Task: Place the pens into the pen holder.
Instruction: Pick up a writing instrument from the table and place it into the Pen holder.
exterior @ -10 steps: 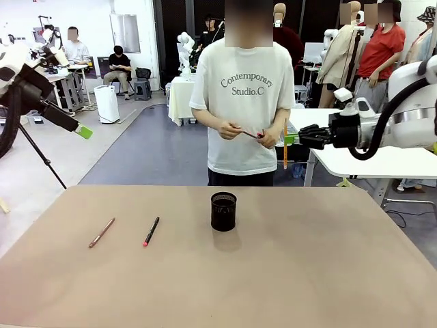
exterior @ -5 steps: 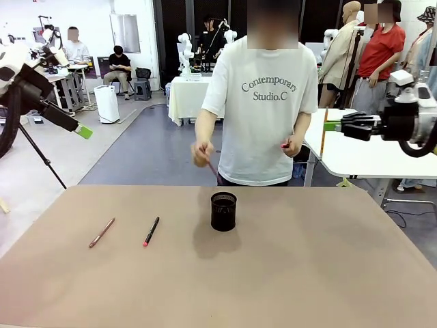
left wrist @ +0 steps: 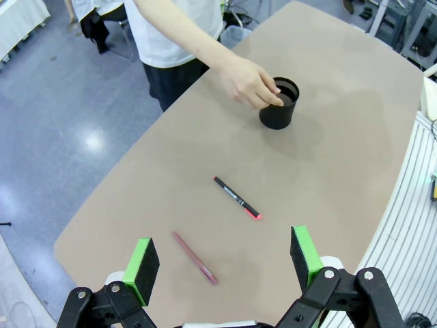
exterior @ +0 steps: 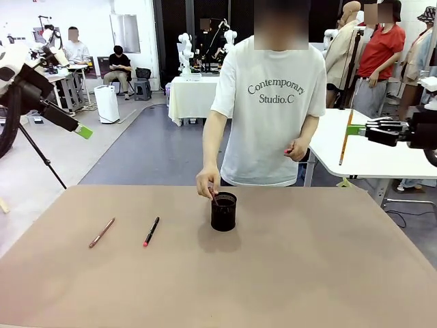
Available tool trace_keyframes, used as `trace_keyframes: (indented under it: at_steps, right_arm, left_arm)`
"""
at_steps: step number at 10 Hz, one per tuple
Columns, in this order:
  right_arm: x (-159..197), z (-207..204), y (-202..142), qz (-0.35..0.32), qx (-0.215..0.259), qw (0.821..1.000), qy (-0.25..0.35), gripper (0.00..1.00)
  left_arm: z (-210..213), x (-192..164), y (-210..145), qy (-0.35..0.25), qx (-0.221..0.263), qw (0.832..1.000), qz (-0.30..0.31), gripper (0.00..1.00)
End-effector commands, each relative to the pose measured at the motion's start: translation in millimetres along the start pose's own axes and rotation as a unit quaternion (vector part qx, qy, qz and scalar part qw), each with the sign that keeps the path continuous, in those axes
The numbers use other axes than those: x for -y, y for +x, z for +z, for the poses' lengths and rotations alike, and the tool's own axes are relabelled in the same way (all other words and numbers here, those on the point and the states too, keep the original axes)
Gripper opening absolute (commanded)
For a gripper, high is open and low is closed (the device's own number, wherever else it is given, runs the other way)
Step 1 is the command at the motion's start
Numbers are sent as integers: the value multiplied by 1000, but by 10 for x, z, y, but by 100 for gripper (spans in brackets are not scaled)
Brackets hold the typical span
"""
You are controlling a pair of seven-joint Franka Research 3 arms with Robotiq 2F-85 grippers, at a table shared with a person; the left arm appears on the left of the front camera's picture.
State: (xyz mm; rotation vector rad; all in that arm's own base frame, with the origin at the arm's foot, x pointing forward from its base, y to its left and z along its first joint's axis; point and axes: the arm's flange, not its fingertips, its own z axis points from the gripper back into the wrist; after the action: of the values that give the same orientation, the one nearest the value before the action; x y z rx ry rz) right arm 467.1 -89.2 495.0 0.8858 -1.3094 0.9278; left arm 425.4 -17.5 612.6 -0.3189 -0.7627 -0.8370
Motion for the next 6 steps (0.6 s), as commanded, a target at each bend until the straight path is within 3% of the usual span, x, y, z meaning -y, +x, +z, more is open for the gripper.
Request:
trace_keyframes:
  at_steps: [1,6]
  right_arm:
    - [-18,45,21,-15,0,1000,-13,0]
    - [0,0,0,0,0,1000,0,0]
  left_arm:
    - [21,-1,0,-4,3,1000,-2,100]
    - [21,-1,0,-4,3,1000,-2,100]
